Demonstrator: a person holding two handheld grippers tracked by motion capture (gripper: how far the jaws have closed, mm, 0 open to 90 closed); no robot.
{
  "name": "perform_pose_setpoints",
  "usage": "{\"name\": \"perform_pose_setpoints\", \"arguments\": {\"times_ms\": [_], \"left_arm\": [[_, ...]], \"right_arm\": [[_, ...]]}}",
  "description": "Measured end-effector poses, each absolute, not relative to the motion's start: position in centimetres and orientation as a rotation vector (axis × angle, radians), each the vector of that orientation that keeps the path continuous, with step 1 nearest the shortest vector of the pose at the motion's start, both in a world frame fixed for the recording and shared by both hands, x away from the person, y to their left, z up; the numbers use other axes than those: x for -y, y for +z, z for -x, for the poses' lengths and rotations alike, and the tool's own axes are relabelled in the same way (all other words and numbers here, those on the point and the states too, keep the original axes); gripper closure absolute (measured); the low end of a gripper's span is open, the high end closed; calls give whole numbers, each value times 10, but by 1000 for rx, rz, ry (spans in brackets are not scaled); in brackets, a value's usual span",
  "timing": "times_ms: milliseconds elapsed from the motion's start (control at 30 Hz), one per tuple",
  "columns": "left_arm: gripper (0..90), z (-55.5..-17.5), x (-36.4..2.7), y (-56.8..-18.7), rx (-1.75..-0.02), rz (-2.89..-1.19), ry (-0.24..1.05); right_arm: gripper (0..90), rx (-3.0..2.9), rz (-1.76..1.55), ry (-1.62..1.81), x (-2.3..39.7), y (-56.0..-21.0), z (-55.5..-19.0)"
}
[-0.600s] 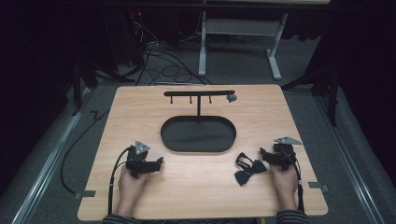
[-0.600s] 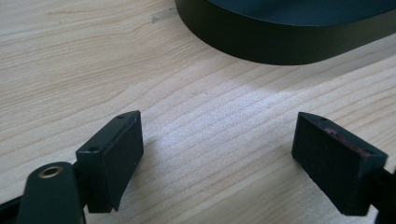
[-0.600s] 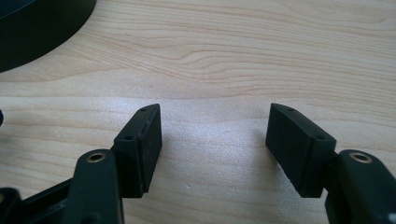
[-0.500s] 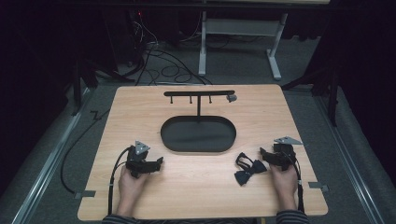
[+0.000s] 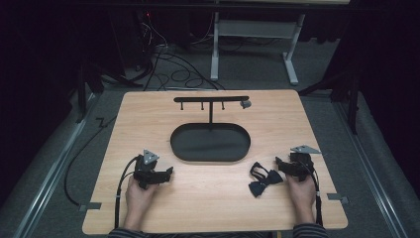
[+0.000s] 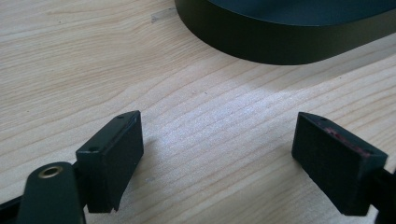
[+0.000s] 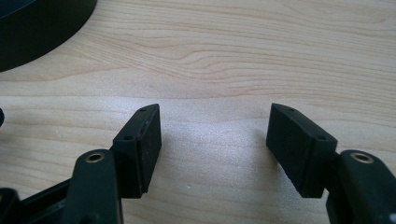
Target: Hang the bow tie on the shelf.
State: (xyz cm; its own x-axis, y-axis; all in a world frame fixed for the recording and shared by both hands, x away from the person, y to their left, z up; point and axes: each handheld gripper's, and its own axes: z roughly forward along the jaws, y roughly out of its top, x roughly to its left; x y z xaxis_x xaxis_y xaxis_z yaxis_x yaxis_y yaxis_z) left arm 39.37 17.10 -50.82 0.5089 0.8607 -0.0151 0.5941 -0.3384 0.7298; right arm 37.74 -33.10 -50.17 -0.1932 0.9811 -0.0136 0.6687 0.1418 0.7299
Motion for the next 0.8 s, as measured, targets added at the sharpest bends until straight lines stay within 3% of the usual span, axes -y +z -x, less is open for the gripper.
{"name": "perform_pose_setpoints", "arguments": {"times_ms": [633,800], "left_arm": [[169,-394,-171,-508,-1186,-2061,495],[169,-394,-171,-508,-1185,-2062,495]], "right_arm": [[368,-1933,-1572,820,331,-501,-377],[446,-1928,-1588,841,334,-500,-375]]}}
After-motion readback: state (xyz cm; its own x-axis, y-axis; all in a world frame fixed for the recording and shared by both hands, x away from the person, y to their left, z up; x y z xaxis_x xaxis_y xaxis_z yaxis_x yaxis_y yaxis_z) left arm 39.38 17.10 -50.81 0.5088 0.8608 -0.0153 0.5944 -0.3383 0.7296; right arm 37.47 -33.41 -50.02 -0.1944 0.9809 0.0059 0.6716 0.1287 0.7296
